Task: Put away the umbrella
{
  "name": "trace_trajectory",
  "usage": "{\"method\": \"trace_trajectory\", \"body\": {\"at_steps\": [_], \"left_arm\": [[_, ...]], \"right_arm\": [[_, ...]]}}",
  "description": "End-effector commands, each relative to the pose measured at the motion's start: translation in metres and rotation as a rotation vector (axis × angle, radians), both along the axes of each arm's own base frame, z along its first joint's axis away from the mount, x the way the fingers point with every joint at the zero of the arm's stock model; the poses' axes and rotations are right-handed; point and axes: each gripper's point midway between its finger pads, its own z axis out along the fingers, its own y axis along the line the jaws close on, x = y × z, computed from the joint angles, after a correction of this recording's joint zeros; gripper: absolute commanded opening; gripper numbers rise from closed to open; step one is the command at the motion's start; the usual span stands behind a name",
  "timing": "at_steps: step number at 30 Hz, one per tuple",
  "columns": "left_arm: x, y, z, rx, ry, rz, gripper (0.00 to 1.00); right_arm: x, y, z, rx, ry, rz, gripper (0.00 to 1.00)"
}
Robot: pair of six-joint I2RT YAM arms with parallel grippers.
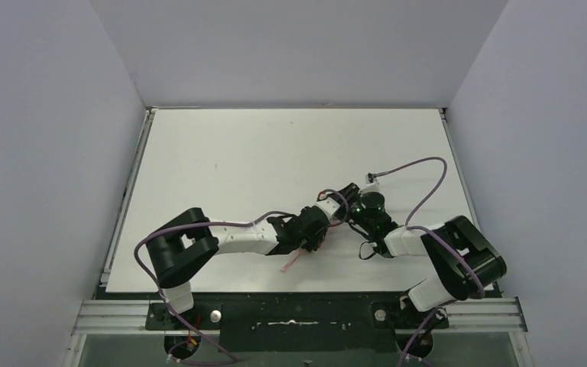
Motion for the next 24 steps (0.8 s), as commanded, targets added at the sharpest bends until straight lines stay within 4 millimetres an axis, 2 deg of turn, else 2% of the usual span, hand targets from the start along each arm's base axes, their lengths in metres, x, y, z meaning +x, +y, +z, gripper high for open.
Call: {"method": "trace_trajectory", "body": {"at_steps": [1, 5, 7, 10, 13, 16, 20, 24], "left_arm": [[-0.067, 0.058, -0.050, 0.256, 0.235, -0.164, 0.00], [-0.063, 0.053, -0.037, 0.240, 0.208, -0.194, 0.00], [-0.062, 0.050, -0.032, 0.230, 0.198, -0.216, 0.00], [-0.058, 0.045, -0.023, 0.220, 0.162, -0.252, 0.00], [-0.047, 0.041, -0.010, 0.209, 0.080, -0.281, 0.00], [-0.033, 0.039, 0.003, 0.247, -0.044, -0.332, 0.00], [-0.015, 0.035, 0.018, 0.278, -0.235, -0.424, 0.00], [-0.003, 0.037, 0.033, 0.280, -0.279, -0.425, 0.06]], "right_arm": [[0.019, -0.035, 0.022, -0.097, -0.042, -0.124, 0.28], [0.014, -0.076, 0.044, -0.205, -0.046, -0.240, 0.34], [0.010, -0.102, 0.050, -0.309, -0.042, -0.318, 0.38], [-0.001, -0.124, 0.053, -0.460, -0.014, -0.312, 0.43], [-0.012, -0.130, 0.052, -0.554, 0.023, -0.239, 0.47], [-0.024, -0.129, 0.048, -0.623, 0.061, -0.139, 0.49], [-0.032, -0.133, 0.049, -0.657, 0.067, -0.113, 0.50], [-0.037, -0.131, 0.053, -0.665, 0.047, -0.077, 0.55]]}}
